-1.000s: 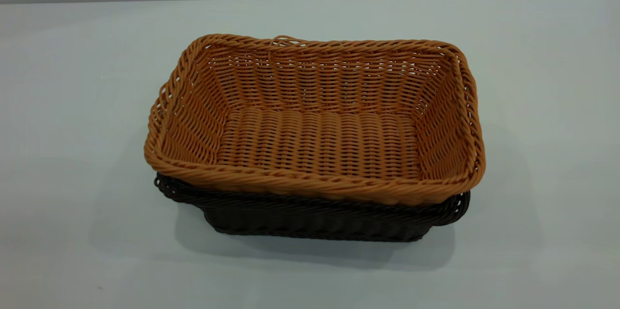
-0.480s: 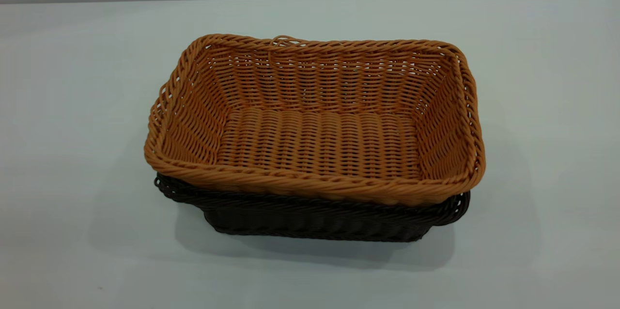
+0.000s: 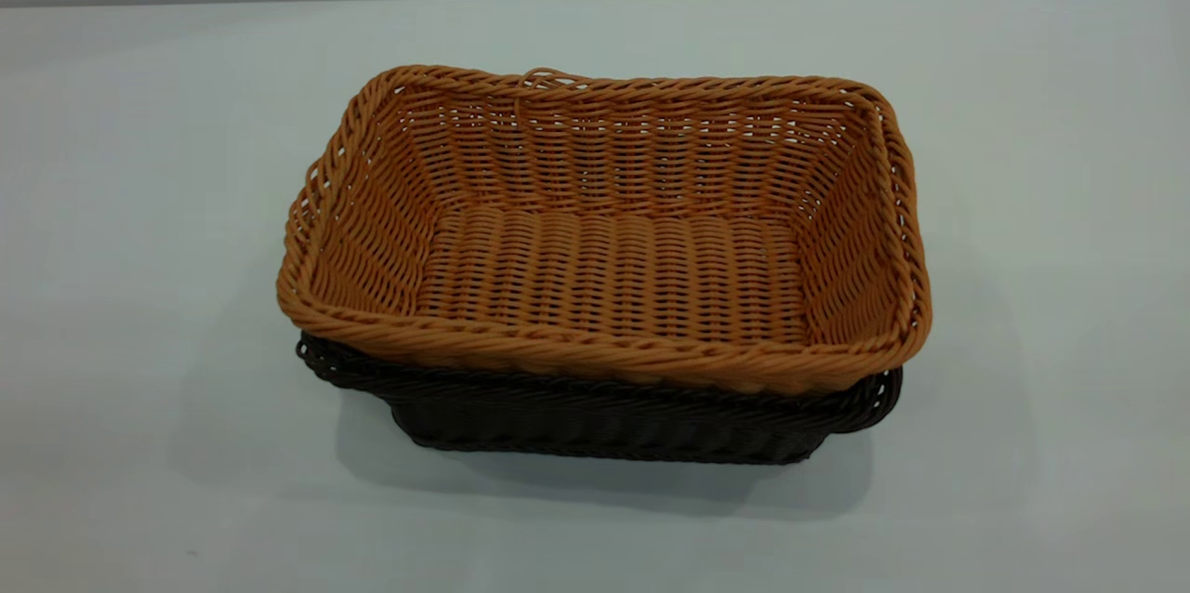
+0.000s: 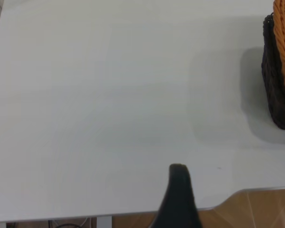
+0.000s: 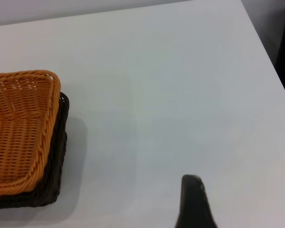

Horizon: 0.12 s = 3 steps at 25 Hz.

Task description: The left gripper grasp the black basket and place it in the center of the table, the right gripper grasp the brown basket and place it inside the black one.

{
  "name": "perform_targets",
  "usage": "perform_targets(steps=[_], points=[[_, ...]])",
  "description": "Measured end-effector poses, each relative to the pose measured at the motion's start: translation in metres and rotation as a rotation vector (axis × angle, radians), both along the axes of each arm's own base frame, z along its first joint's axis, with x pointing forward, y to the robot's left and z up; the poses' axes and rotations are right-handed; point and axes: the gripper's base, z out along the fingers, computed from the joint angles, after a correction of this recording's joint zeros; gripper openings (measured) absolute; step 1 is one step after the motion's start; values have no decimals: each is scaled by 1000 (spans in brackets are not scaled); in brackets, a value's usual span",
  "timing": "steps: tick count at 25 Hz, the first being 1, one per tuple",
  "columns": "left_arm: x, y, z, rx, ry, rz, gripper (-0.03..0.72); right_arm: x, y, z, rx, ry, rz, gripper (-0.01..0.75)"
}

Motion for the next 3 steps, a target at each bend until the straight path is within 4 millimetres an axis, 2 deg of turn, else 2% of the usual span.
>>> perform_targets(steps=[3], points=[[0, 0, 0, 0, 0, 0, 545, 0, 0, 0, 2, 0, -1, 395]])
